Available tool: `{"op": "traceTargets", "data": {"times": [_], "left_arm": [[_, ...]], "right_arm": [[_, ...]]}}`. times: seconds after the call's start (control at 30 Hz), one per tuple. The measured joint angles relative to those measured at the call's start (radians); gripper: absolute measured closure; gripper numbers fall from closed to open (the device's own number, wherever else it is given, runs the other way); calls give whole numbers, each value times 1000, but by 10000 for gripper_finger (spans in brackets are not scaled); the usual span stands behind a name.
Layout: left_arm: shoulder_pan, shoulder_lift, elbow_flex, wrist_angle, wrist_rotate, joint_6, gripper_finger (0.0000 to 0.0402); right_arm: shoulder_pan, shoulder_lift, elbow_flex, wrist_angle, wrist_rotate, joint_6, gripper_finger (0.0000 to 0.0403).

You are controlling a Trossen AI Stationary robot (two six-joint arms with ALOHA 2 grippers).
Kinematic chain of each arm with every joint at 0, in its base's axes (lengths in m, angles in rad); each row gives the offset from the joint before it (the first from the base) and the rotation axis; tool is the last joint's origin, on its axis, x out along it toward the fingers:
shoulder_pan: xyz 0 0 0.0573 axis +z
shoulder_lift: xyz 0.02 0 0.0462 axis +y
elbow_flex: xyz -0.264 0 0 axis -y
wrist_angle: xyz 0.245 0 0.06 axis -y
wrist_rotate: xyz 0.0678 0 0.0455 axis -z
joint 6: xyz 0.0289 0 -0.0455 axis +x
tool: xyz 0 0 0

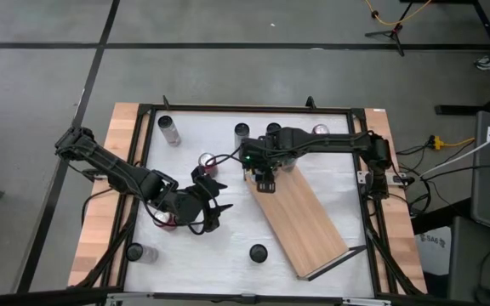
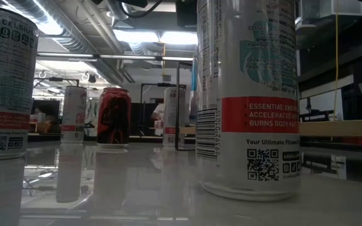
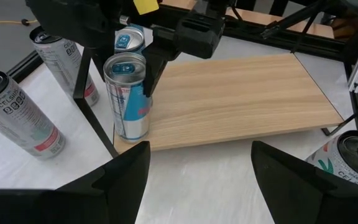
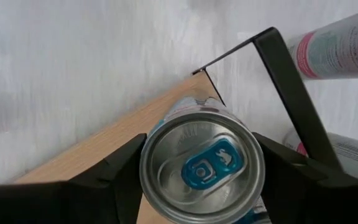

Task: Place canned beverage on shelf
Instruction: Put the blue soda can on the shelf aligned with the other blue soda cans, then put the red soda can on the shelf

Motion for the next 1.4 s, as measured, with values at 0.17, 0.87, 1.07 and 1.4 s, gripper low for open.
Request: {"op": "traceTargets", "data": {"times": [0.17, 0.87, 1.07, 1.4], "left_arm": [[0, 0, 0, 0, 0, 0, 130], [0, 0, 0, 0, 0, 0, 130], [0, 0, 0, 0, 0, 23, 130], [0, 0, 0, 0, 0, 34, 130]], "right_arm": [[0, 10, -7, -9, -5, 0, 104], [0, 4, -3, -4, -1, 0, 63], [0, 4, -2, -4, -1, 0, 63], [0, 1, 149, -105, 1, 0, 63]]}}
